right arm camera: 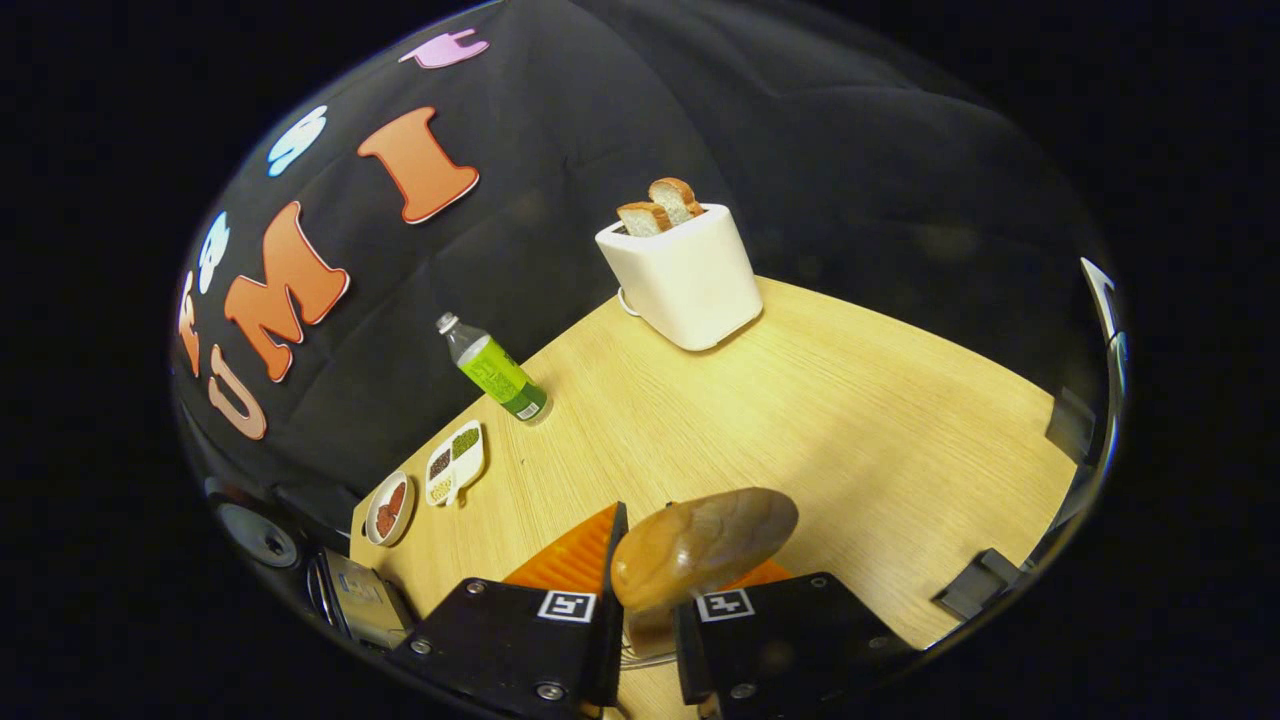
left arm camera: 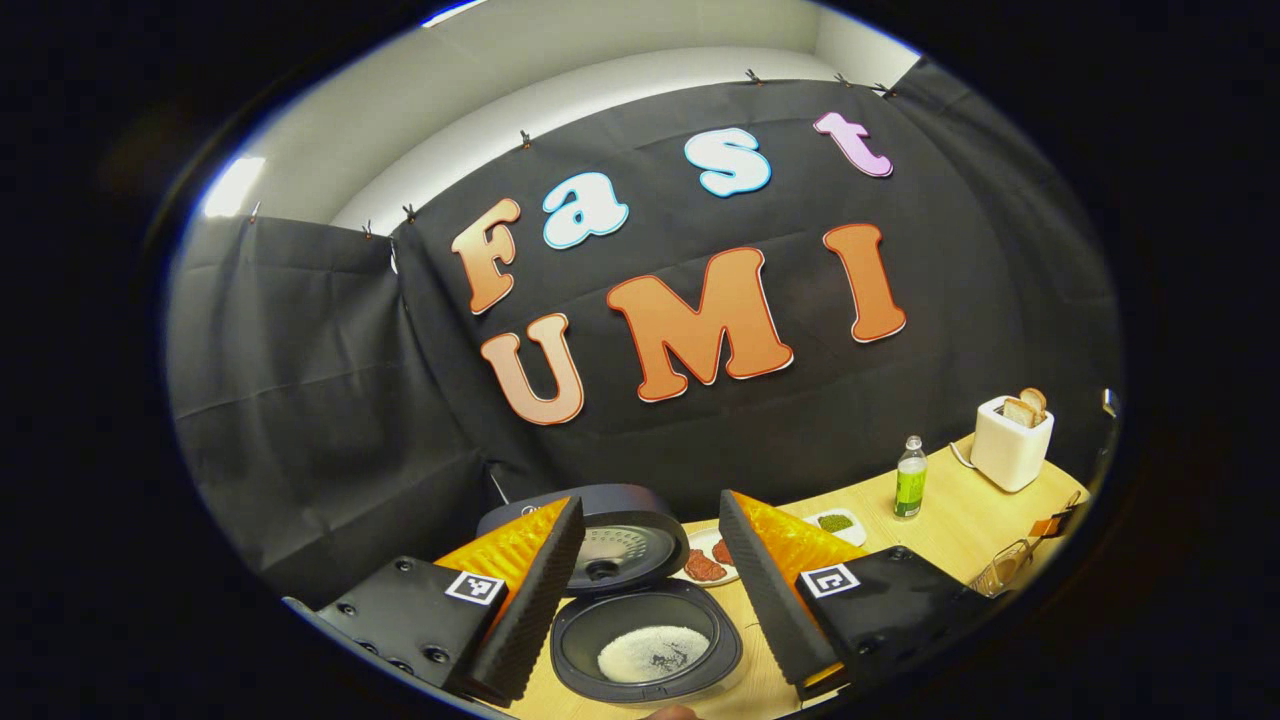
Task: Close the left gripper, press the button to open the rice cooker; take a wooden spoon from the chopstick holder with the right hand, scoop a spoonful of rice and pour it into the rice cooker, then put the wooden spoon back into the chopstick holder.
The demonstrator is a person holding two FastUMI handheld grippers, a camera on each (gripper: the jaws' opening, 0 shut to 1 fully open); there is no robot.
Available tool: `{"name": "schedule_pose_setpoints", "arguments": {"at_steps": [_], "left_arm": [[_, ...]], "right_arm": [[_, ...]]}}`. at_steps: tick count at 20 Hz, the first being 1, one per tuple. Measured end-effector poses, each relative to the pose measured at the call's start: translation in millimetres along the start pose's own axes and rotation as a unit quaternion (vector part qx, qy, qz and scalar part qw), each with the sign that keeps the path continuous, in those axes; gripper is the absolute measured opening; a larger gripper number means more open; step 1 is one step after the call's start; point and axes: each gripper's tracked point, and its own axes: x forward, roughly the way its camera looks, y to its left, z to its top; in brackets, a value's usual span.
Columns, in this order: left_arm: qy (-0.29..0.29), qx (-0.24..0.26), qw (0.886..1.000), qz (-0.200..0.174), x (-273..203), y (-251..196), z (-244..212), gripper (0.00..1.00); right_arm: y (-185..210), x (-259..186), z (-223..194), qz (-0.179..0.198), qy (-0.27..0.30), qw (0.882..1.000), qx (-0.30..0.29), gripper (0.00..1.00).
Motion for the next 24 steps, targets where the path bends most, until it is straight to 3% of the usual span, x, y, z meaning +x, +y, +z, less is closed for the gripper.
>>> {"name": "schedule_pose_setpoints", "arguments": {"at_steps": [1,2,4,5,6,9,10,13,16,18,20,21,22,24], "left_arm": [[-0.002,0.002,1.000,0.000,-0.7,-0.1,0.5,0.84],[-0.002,0.004,1.000,0.000,-1.5,0.1,-0.5,0.84],[-0.002,0.001,1.000,-0.003,-2.3,0.0,-4.9,0.84],[-0.003,-0.004,1.000,-0.005,-2.4,0.2,-5.6,0.92],[-0.003,-0.006,1.000,-0.007,-1.7,-0.4,-6.5,0.84],[-0.007,-0.015,1.000,-0.005,2.2,5.7,-6.7,0.84],[-0.006,-0.017,1.000,-0.006,4.5,7.2,-7.8,0.92],[0.005,-0.027,1.000,-0.011,8.6,9.1,-18.4,0.88],[0.015,-0.043,0.999,-0.015,14.7,16.4,-29.9,0.92],[0.016,-0.047,0.999,-0.019,19.6,21.0,-32.3,0.88],[0.019,-0.050,0.998,-0.025,24.5,24.8,-39.4,0.92],[0.022,-0.053,0.998,-0.028,25.7,27.3,-43.0,0.92],[0.025,-0.055,0.998,-0.033,27.8,29.2,-48.1,0.92],[0.030,-0.056,0.997,-0.044,30.6,33.0,-56.7,0.92]], "right_arm": [[2.1,1.4,-1.9,-0.002,0.001,1.000,0.001,0.27],[4.2,1.1,-3.1,-0.003,0.002,1.000,0.000,0.21],[9.6,-4.9,-6.2,-0.001,0.005,1.000,-0.010,0.19],[11.6,-7.0,-5.3,-0.002,0.003,1.000,-0.018,0.18],[14.4,-9.8,-1.1,-0.002,-0.002,1.000,-0.027,0.13],[24.9,-26.3,18.0,0.002,-0.026,0.999,-0.047,0.13],[30.2,-34.9,26.7,0.006,-0.037,0.998,-0.052,0.13],[50.1,-61.7,50.6,0.027,-0.073,0.995,-0.061,0.13],[73.1,-82.0,55.8,0.049,-0.088,0.993,-0.067,0.12],[89.3,-93.6,49.9,0.064,-0.085,0.992,-0.068,0.16],[111.6,-101.1,35.4,0.086,-0.075,0.991,-0.071,0.12],[120.5,-104.0,25.1,0.094,-0.068,0.990,-0.079,0.17],[131.6,-105.6,16.7,0.099,-0.065,0.989,-0.093,0.12],[148.0,-110.2,-3.7,0.105,-0.063,0.984,-0.128,0.17]]}}
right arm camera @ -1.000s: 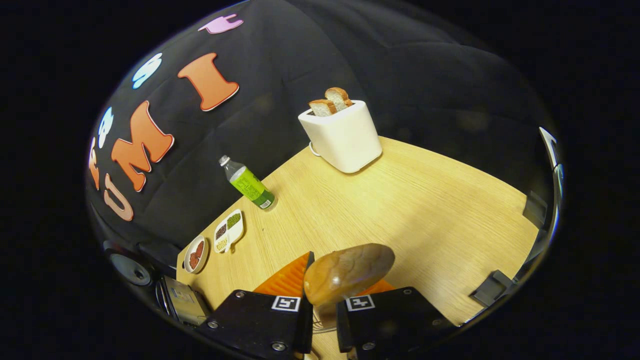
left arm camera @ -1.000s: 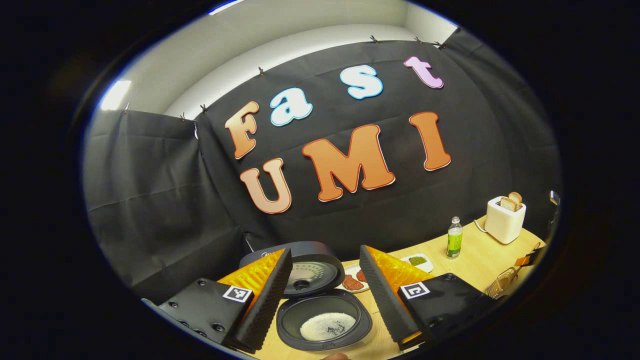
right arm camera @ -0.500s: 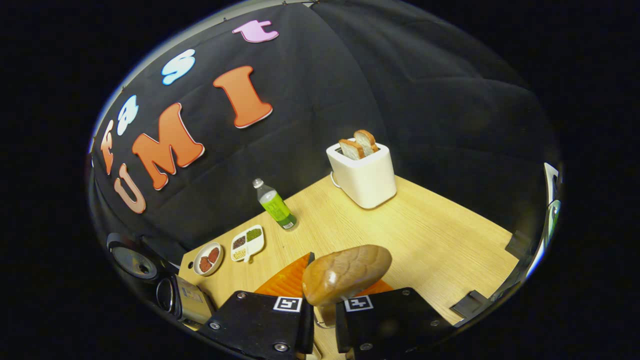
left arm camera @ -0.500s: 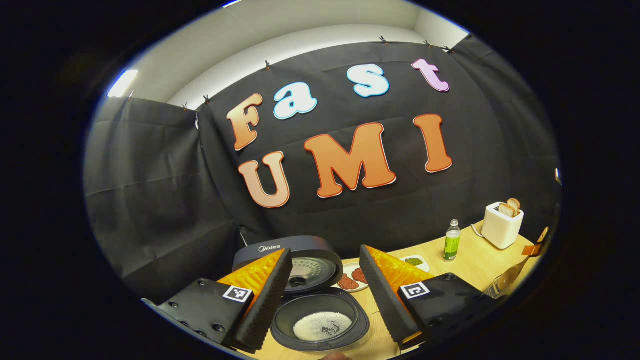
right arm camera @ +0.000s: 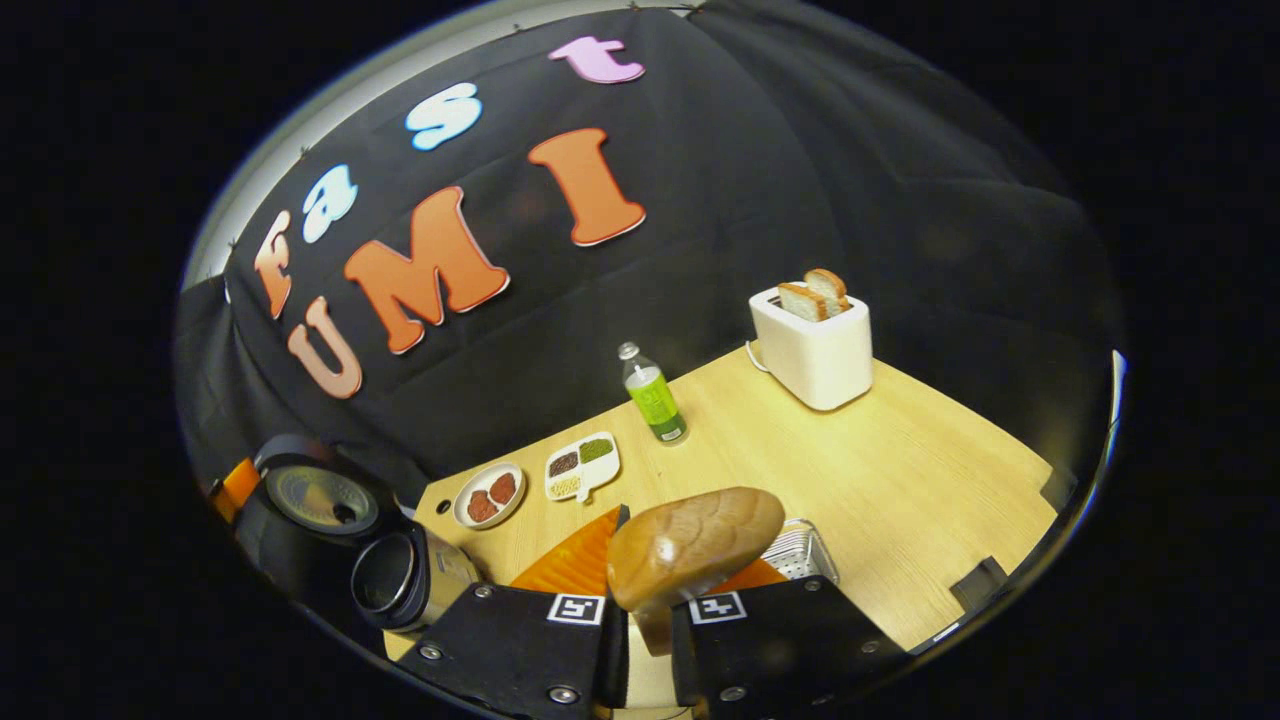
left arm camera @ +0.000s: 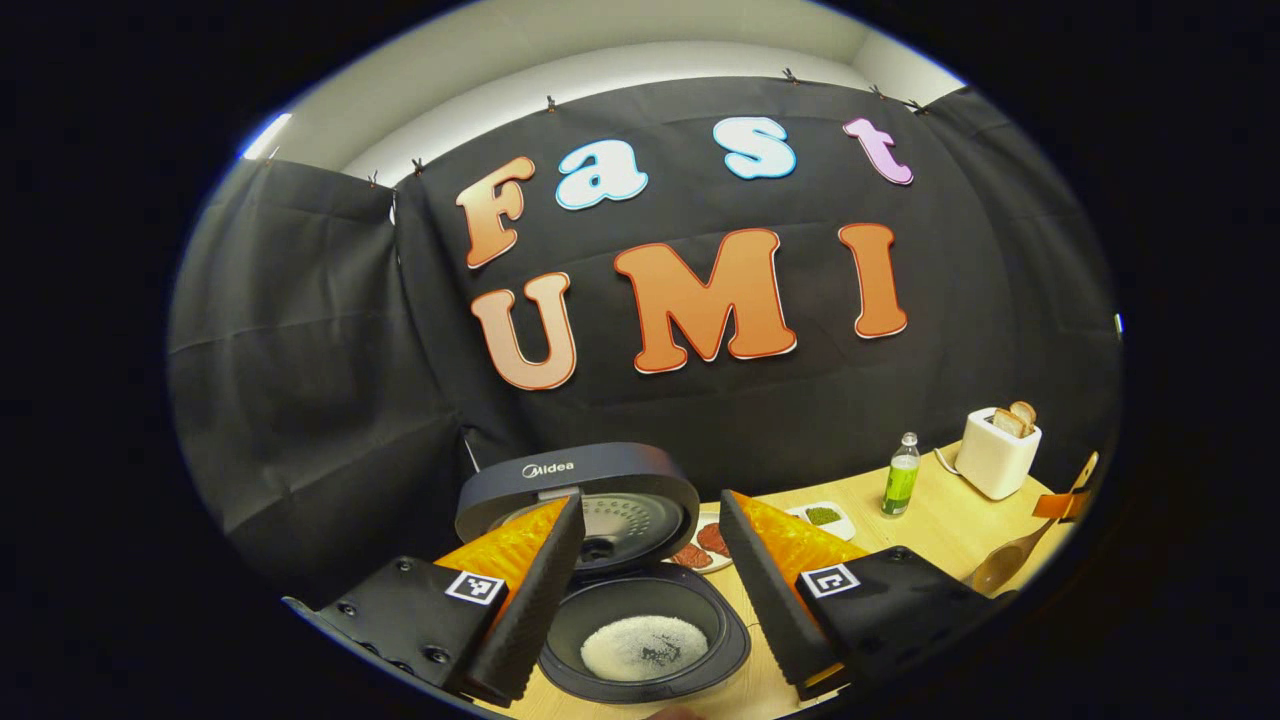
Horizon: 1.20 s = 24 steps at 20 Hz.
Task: Close the left gripper, press the button to open the rice cooker; take a wooden spoon from the chopstick holder with the right hand, scoop a spoonful of rice and pour it into the rice cooker, then put the wooden spoon back into the chopstick holder.
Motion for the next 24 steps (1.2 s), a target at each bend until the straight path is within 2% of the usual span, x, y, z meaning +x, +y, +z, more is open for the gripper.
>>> {"name": "schedule_pose_setpoints", "arguments": {"at_steps": [1,5,6,8,11,13,15,19,21,24], "left_arm": [[0.002,0.001,1.000,-0.008,3.6,1.6,-2.0,0.92],[0.007,0.010,0.999,-0.032,18.0,9.8,-9.7,0.92],[0.005,0.013,0.999,-0.039,21.3,9.2,-9.1,0.92],[0.003,0.019,0.998,-0.055,28.4,7.9,-10.0,0.92],[-0.001,0.019,0.997,-0.077,34.1,3.7,-10.6,0.92],[-0.001,0.018,0.996,-0.083,35.1,1.7,-11.9,0.92],[-0.003,0.018,0.996,-0.087,34.7,1.5,-13.0,0.92],[-0.001,0.018,0.996,-0.088,39.3,5.1,-16.4,0.92],[0.002,0.015,0.996,-0.088,40.1,5.5,-19.3,0.92],[0.008,0.015,0.996,-0.085,40.7,7.6,-24.5,0.92]], "right_arm": [[8.9,1.0,-8.0,0.001,0.003,1.000,-0.013,0.12],[27.9,-2.4,-40.7,-0.011,0.007,0.998,-0.061,0.12],[28.6,-1.2,-47.0,-0.020,0.004,0.997,-0.077,0.16],[22.6,4.1,-60.8,-0.050,0.002,0.992,-0.112,0.16],[21.2,7.8,-78.0,-0.073,-0.002,0.986,-0.148,0.17],[16.2,10.5,-85.8,-0.094,-0.014,0.979,-0.183,0.16],[7.6,13.8,-97.2,-0.132,-0.021,0.968,-0.212,0.17],[17.5,12.0,-108.1,-0.153,-0.049,0.952,-0.260,0.17],[19.6,16.8,-123.3,-0.145,-0.038,0.958,-0.244,0.15],[16.4,23.0,-127.2,-0.147,-0.040,0.960,-0.234,0.14]]}}
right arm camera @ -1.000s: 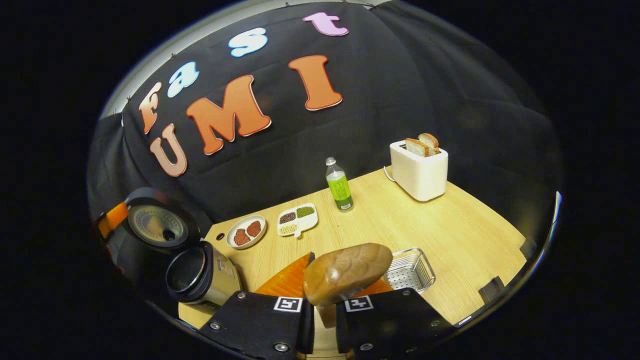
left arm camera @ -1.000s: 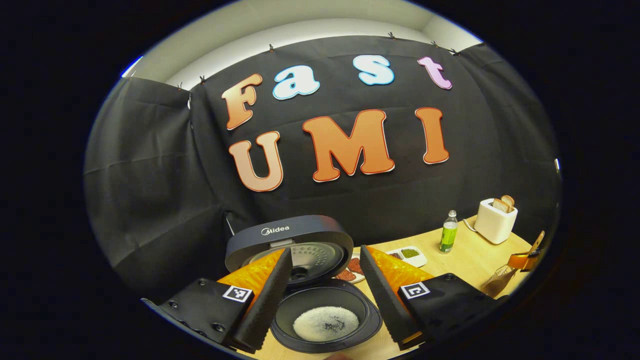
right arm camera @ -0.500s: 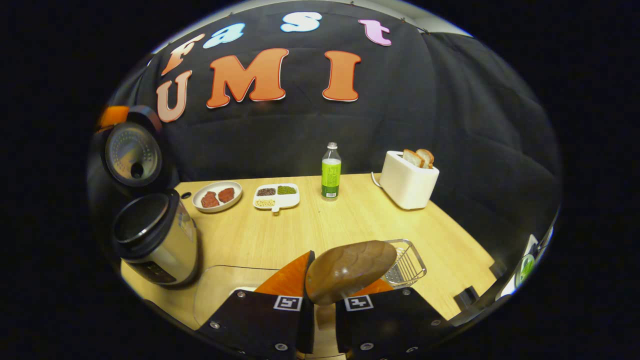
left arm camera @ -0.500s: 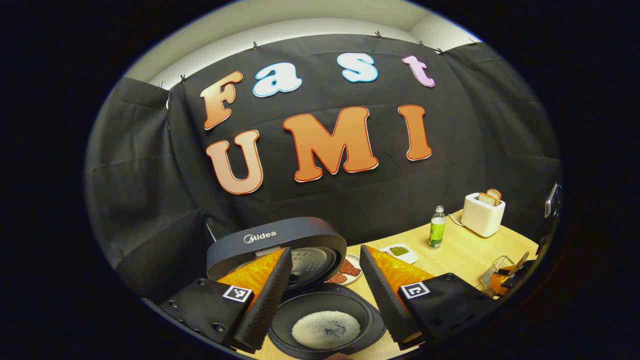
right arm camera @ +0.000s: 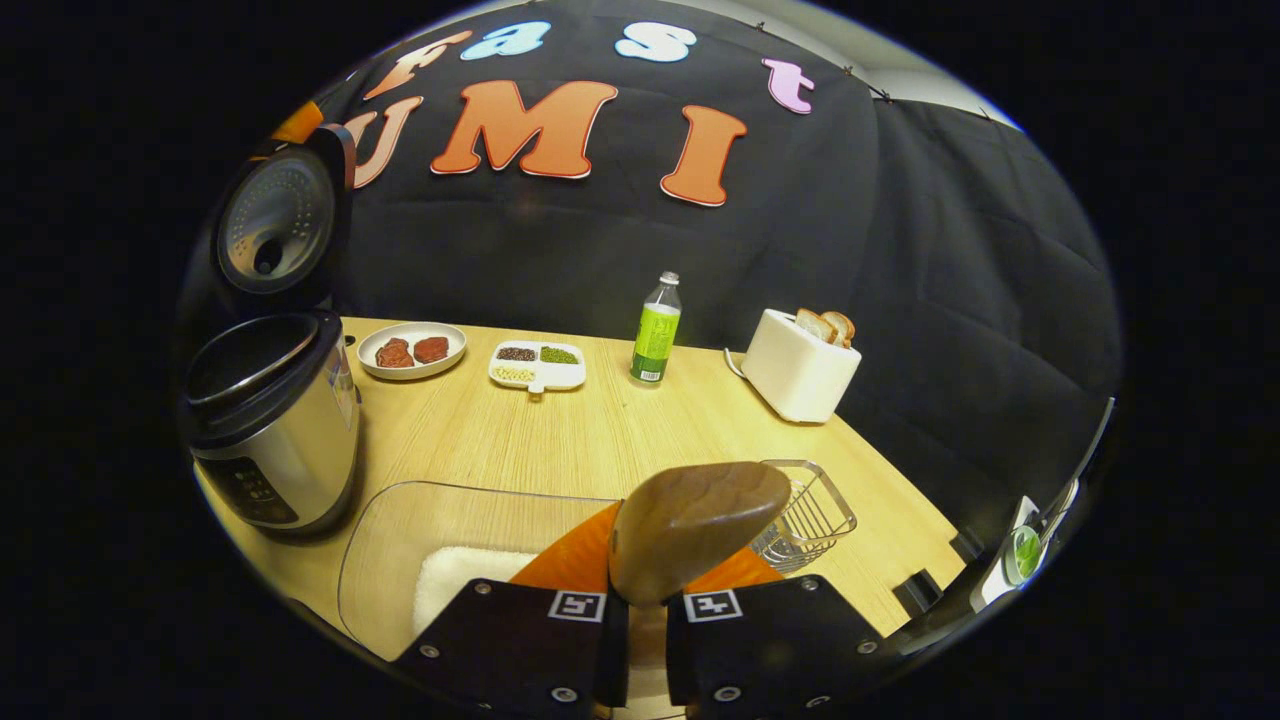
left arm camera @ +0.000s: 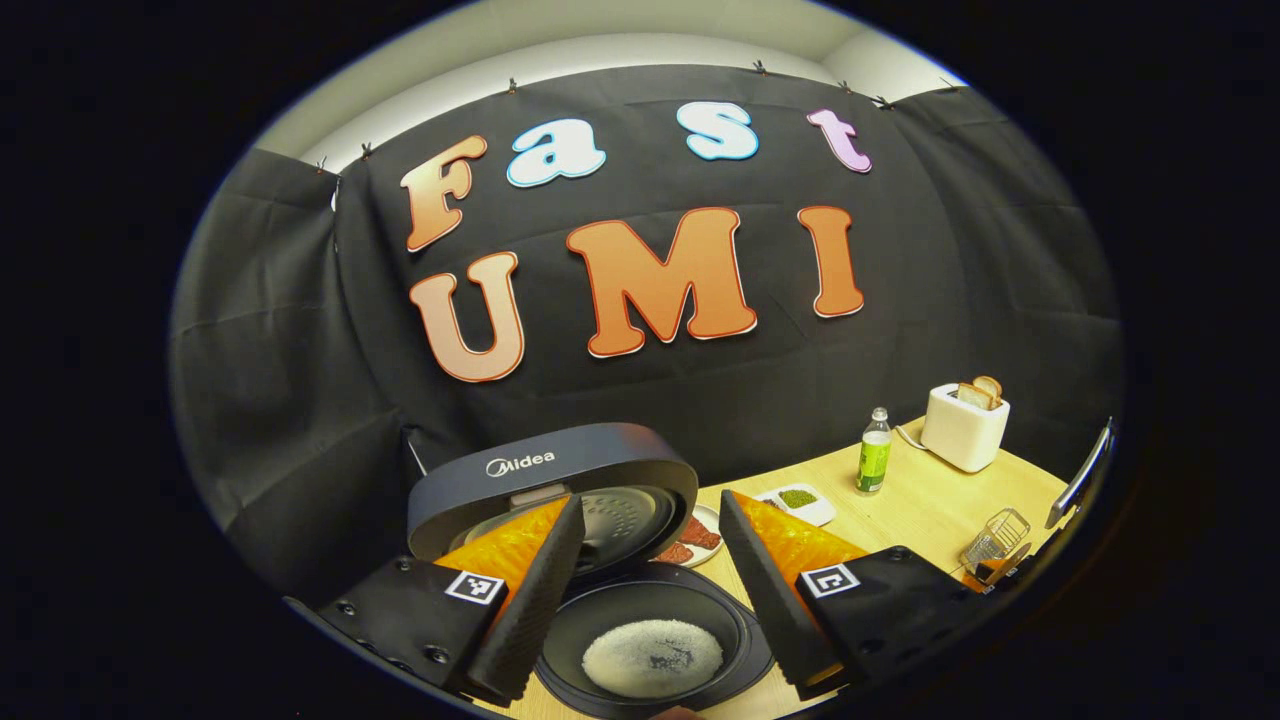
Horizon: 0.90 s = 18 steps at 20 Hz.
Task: Close the left gripper, press the button to open the rice cooker; take a wooden spoon from the chopstick holder with the right hand, scoop a spoonful of rice and pour it into the rice cooker, then put the wooden spoon back into the chopstick holder.
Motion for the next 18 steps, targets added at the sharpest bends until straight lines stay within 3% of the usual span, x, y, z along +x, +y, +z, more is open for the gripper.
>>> {"name": "schedule_pose_setpoints", "arguments": {"at_steps": [4,5,7,8,12,18], "left_arm": [[0.007,0.005,1.000,0.008,-2.7,8.2,-7.7,0.92],[0.009,0.002,1.000,0.009,-1.8,9.9,-9.7,0.92],[0.016,-0.001,1.000,0.012,-0.5,13.3,-14.3,0.92],[0.018,-0.002,1.000,0.013,0.5,14.1,-14.2,0.92],[0.018,-0.003,1.000,0.014,-2.3,15.2,-16.8,0.92],[0.025,-0.003,1.000,0.017,-2.9,18.4,-23.6,0.92]], "right_arm": [[0.1,5.6,-18.0,0.000,0.022,0.999,0.044,0.16],[3.5,6.3,-35.2,0.009,0.052,0.996,0.071,0.12],[-1.7,8.1,-35.9,0.010,0.057,0.992,0.111,0.15],[-1.0,8.3,-36.8,0.012,0.059,0.991,0.118,0.11],[1.7,7.8,-37.5,0.018,0.071,0.987,0.141,0.11],[28.2,6.1,-33.6,0.061,0.090,0.977,0.182,0.11]]}}
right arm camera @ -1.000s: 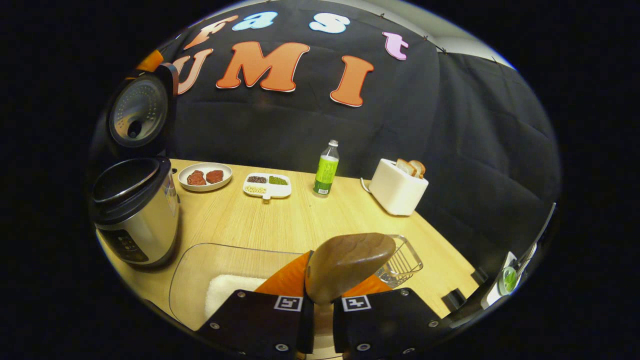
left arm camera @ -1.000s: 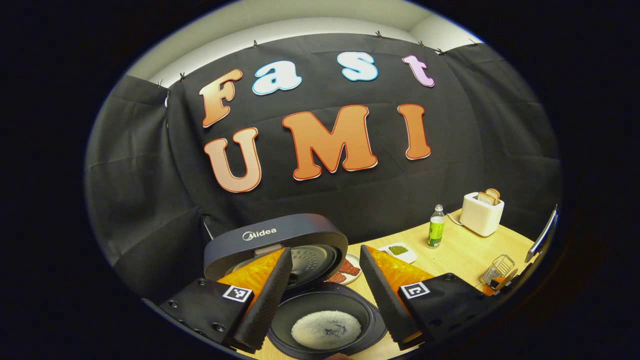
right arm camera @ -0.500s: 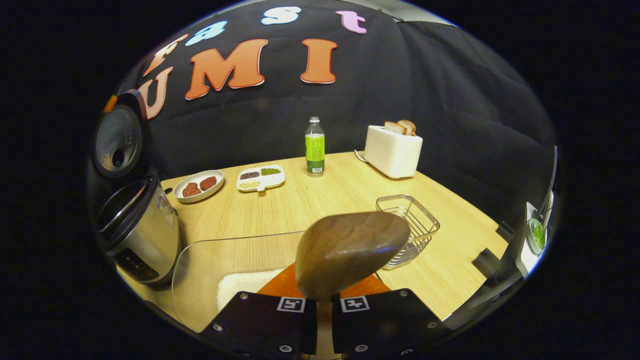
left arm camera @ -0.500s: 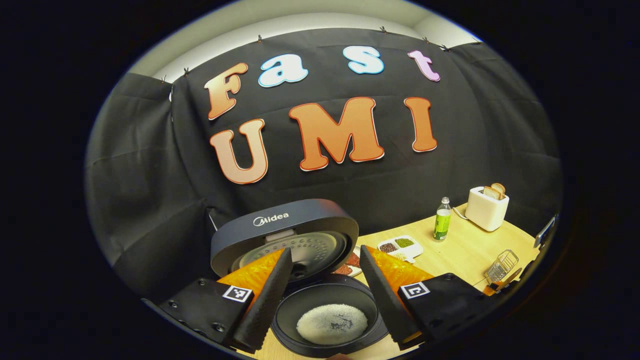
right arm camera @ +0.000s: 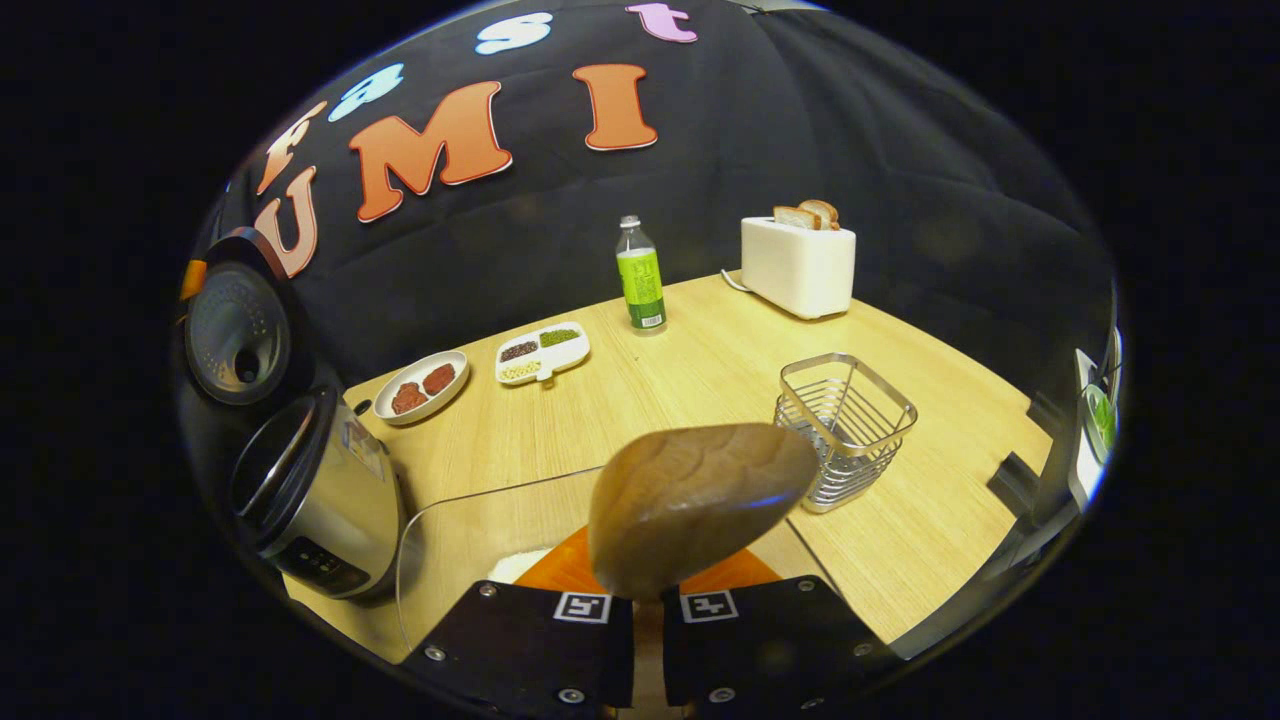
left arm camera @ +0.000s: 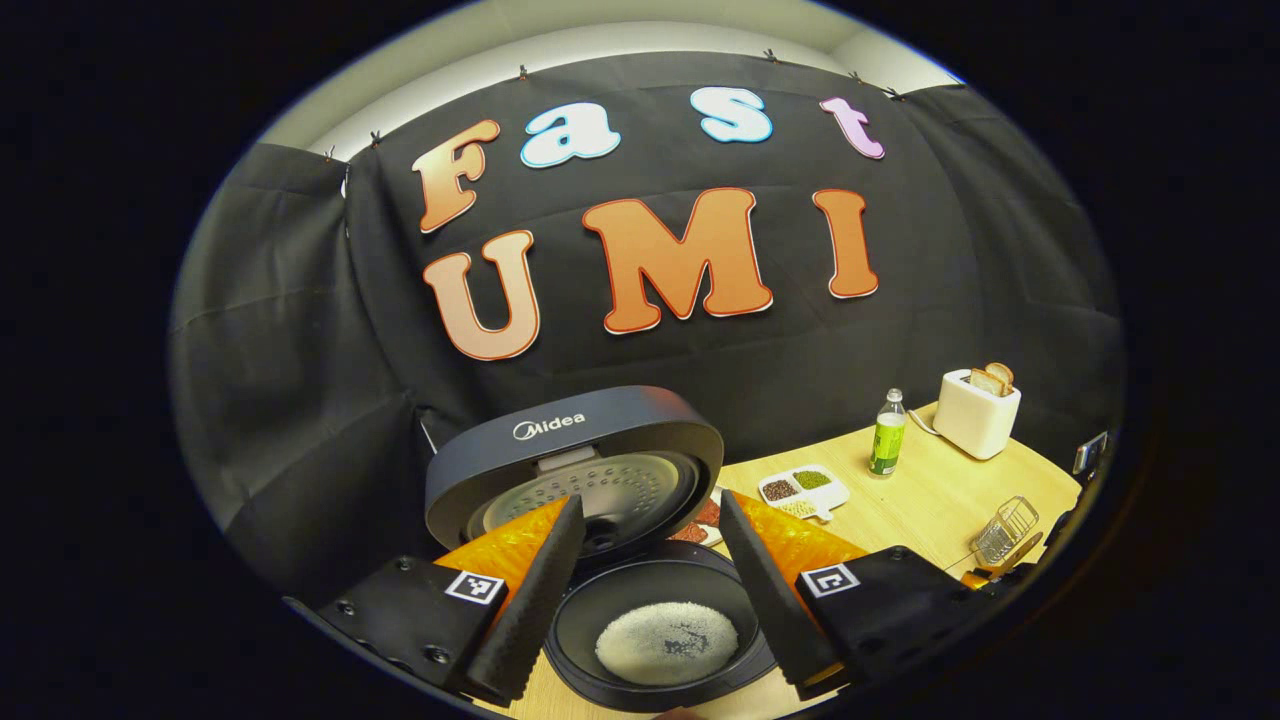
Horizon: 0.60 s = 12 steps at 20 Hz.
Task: Close the left gripper, press the button to open the rice cooker; take a wooden spoon from the chopstick holder with the right hand, scoop a spoonful of rice and pour it into the rice cooker, then put the wooden spoon back into the chopstick holder.
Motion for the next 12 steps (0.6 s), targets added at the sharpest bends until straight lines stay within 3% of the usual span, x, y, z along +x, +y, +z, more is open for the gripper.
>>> {"name": "schedule_pose_setpoints", "arguments": {"at_steps": [7,12], "left_arm": [[0.009,0.002,1.000,0.014,0.1,10.6,-5.2,0.92],[0.005,0.008,1.000,0.017,-2.1,13.7,-2.5,0.92]], "right_arm": [[31.1,-3.4,-9.3,0.067,0.049,0.993,0.081,0.11],[44.4,-5.8,-9.0,0.085,0.045,0.993,0.065,0.11]]}}
